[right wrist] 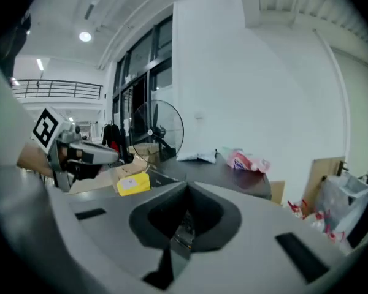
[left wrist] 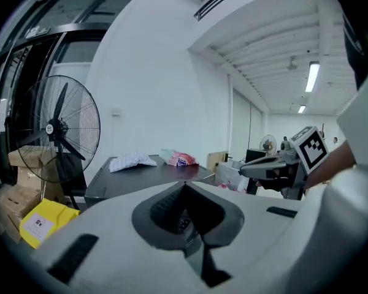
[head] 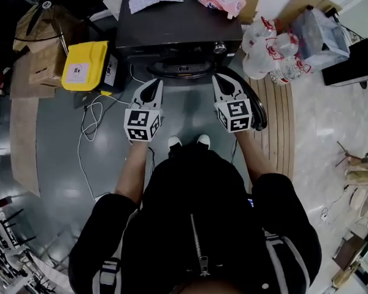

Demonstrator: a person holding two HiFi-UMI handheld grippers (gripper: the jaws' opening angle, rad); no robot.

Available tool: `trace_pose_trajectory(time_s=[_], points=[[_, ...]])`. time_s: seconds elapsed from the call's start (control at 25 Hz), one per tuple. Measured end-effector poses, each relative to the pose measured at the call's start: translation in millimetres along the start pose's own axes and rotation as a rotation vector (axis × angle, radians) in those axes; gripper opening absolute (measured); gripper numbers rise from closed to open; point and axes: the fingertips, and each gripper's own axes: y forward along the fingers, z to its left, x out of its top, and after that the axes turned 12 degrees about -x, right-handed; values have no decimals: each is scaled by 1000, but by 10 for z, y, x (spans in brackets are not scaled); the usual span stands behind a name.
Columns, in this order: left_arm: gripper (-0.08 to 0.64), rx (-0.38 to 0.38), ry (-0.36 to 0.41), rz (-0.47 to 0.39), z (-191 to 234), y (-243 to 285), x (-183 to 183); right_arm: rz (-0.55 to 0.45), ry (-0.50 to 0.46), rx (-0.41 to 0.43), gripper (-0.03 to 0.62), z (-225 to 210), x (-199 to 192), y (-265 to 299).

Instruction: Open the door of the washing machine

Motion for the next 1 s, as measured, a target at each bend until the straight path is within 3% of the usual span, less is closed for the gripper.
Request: trace_pose_trajectory(time_s=[0.16, 0.32, 1.0], points=[[3, 0, 41, -35, 72, -53, 230, -83, 11, 25, 2, 225, 486, 7], [3, -7, 58, -56, 120, -95, 356, -125, -1, 18, 2, 314, 694, -35], [3, -40, 53, -52, 2, -50, 332, -121, 5, 17, 2, 326, 694, -165]])
